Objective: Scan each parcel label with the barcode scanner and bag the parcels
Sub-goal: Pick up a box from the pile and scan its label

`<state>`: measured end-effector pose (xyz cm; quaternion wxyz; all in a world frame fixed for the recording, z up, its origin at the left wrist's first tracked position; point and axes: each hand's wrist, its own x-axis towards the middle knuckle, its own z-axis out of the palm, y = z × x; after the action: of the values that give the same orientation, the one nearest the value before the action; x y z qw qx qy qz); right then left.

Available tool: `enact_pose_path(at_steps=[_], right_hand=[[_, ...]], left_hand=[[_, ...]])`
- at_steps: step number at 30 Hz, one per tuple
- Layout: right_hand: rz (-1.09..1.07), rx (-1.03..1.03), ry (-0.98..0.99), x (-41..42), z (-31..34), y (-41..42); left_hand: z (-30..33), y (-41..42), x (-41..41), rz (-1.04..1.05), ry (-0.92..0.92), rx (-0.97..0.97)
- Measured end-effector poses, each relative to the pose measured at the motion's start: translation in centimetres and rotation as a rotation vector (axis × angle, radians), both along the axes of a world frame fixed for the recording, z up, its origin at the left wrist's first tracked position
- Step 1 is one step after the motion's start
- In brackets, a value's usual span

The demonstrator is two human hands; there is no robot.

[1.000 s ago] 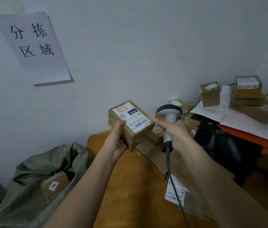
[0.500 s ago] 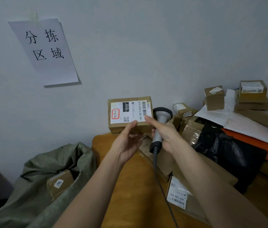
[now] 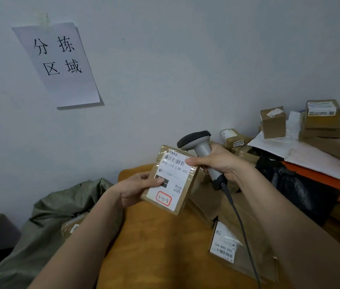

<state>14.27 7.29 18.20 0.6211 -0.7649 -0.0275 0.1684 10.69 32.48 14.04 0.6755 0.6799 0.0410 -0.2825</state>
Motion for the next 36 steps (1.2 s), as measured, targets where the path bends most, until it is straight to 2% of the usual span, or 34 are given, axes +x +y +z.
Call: enact_pose_path(at_steps=[6,10,14,18,29,36], right_hand=[[-0.023,0.051,0.011,0.5,-0.9,-0.1],[-0.122,0.014,0.062,1.2,-1.3,0.1],[-0.122,0.008,0.066,1.5,-0.5,0.1],[-0.046,-0.003,0.008,0.4,1.7,0.3],[0.129,0.118,-0.017,-3.6,7.8,1.3],[0.154,0.102,-0.015,-5.3,9.9,1.4]], left_hand=[[-1.3,-0.9,0.1,-0.076,0.005,0.034],[-2.4,-1.3,0.4,0.072,0.033,0.082],[-3.3,-1.2,1.0,0.309,0.073,0.161],[-3.5,-1.7,1.3,0.492,0.138,0.076],[-4.7,-0.9,1.6,0.641,0.217,-0.02],[-5.2,0.7,1.6,0.685,0.219,-0.011]])
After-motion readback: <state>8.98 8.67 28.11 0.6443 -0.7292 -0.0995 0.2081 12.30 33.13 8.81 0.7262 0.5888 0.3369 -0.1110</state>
